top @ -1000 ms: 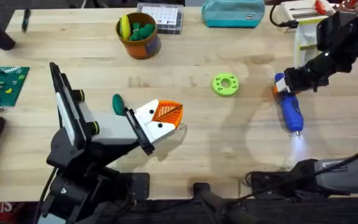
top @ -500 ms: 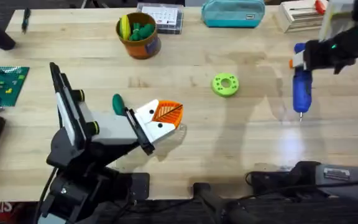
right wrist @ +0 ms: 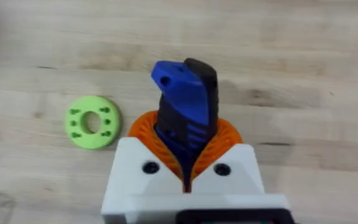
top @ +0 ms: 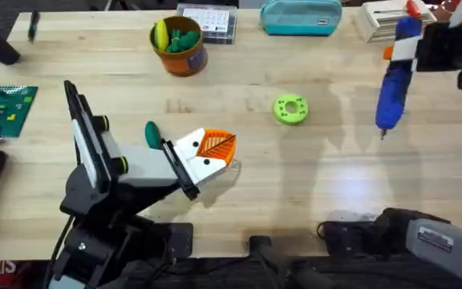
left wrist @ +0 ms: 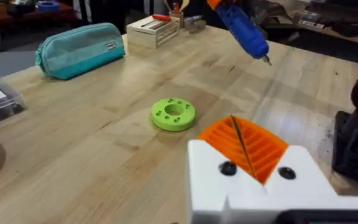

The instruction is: Pick up the gripper from the table and insert it into the empty holder that is missing its gripper. Then pick up a screw, insert it into the mounting hole, and use the screwdriver to tighten it. Finally, clean up the table by picking up the vegetable and placing it into the bucket.

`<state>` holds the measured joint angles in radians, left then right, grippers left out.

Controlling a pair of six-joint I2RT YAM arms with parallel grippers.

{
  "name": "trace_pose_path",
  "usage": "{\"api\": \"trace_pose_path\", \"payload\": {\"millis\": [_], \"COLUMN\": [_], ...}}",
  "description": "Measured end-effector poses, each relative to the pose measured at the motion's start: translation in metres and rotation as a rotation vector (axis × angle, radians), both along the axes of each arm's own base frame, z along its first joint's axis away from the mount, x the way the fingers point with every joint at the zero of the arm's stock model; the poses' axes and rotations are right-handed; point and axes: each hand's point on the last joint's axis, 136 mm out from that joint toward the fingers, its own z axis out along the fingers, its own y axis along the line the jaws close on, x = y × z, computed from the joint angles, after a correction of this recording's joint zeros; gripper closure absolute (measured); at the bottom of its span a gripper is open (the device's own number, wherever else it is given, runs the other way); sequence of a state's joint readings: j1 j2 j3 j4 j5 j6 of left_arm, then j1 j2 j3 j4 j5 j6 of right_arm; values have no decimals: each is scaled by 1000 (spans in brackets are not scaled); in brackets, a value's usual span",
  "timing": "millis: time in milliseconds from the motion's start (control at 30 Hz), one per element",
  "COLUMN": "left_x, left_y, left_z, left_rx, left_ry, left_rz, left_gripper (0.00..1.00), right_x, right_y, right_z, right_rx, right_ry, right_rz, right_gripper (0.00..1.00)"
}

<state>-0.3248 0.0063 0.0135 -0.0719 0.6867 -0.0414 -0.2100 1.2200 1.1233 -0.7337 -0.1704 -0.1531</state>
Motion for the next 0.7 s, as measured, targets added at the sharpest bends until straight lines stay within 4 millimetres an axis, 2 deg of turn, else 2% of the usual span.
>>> {"api": "trace_pose_path", "payload": {"millis": [267,500,633,667,700], "left_x": [0,0,0,0,0], "left_y": [0,0,0,0,0], "left_z": [0,0,0,0,0], "left_rx": [0,0,0,0,0], "left_ry": [0,0,0,0,0], "left_rz": [0,0,0,0,0], "left_gripper": [990,990,990,990,990], "right_x": [13,39,43,41,41], "right_y": [29,57,77,92,95], "right_z": [26,76,96,102,103], "right_rx": [171,316,359,387,394], "right_ry": [-119,-334,-412,-425,-428], "right_rz": [63,195,291,338,350], "right_gripper": [970,970,970,970,970]}}
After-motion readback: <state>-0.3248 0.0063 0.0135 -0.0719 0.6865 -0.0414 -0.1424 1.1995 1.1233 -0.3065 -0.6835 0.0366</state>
